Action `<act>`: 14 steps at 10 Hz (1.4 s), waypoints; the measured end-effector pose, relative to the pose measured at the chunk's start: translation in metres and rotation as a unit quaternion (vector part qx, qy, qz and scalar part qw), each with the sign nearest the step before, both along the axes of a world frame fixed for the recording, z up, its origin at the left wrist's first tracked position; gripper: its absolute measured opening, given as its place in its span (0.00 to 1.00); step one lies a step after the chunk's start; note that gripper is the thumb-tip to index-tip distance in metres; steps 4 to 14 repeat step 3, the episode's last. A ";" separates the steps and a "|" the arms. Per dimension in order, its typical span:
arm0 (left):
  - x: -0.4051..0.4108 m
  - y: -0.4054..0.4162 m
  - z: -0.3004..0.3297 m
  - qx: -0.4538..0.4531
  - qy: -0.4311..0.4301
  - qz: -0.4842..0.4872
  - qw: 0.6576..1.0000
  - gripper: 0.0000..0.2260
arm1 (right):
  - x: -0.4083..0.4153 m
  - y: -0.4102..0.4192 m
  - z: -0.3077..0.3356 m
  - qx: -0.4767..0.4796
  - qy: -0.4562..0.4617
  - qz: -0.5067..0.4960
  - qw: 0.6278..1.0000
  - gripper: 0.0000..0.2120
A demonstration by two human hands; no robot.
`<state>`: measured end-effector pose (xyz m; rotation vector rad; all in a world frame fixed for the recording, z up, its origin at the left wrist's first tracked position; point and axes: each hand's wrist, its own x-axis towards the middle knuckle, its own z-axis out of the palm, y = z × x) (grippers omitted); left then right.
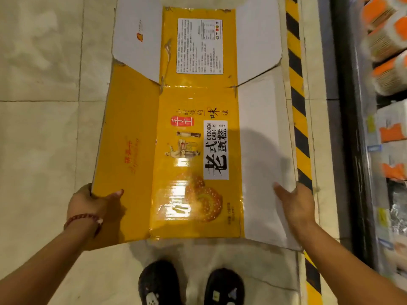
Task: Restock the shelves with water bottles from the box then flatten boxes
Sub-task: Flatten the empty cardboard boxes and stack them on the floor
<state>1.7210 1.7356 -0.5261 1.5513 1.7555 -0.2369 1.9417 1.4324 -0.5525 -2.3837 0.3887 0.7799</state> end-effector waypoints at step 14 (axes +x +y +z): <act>-0.031 0.023 -0.097 -0.003 0.017 -0.032 0.999 0.27 | 0.009 -0.012 -0.045 0.017 0.053 0.031 0.998 0.19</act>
